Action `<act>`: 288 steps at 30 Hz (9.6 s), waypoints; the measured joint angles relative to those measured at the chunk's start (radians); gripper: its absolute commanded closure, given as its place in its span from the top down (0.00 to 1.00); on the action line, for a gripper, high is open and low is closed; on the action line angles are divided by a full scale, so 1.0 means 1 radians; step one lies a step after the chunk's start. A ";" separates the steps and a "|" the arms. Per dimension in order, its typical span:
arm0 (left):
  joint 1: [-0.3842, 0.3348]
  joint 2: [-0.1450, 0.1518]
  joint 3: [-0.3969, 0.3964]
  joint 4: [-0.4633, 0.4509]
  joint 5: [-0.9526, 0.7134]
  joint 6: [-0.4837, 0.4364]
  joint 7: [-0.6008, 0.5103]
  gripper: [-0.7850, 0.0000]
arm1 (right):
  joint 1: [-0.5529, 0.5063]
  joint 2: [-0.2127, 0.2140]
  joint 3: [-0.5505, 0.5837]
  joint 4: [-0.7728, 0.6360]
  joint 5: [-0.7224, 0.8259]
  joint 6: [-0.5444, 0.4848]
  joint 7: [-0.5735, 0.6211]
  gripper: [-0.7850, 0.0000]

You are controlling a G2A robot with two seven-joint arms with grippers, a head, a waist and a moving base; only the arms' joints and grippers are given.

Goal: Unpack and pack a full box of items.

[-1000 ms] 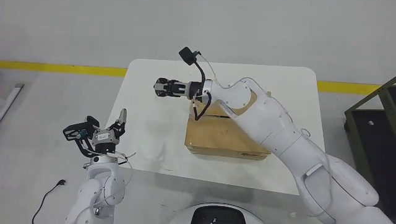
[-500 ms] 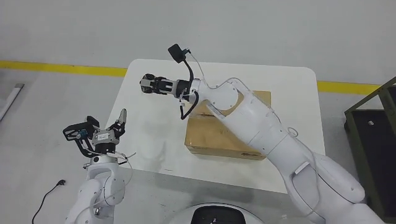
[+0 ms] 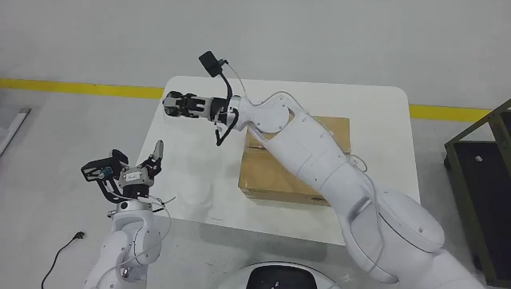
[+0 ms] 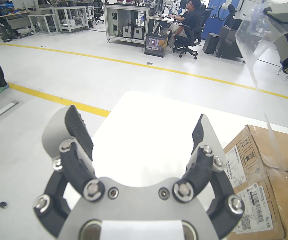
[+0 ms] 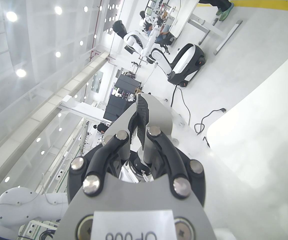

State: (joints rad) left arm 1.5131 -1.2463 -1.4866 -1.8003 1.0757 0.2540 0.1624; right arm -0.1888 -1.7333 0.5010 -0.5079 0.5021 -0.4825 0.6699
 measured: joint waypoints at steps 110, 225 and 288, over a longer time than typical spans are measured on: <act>-0.267 -0.084 0.240 0.259 -0.337 -0.069 -0.175 0.00 | 0.049 -0.137 0.210 0.255 -0.252 0.022 0.123 0.58; -0.167 -0.042 -0.068 0.048 -0.211 -0.113 -0.395 1.00 | -0.688 0.240 0.636 -0.782 -0.766 0.383 -0.237 0.00; -0.098 -0.048 0.026 -0.115 -0.227 -0.185 -0.395 1.00 | -1.405 0.373 1.090 -1.265 -1.477 0.200 -0.555 0.00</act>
State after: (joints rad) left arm 1.4153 -1.2948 -1.4607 -1.9153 0.8490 0.0694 -0.2323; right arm -1.5936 -1.3606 1.5908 -1.7725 -0.9748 -0.2828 0.1149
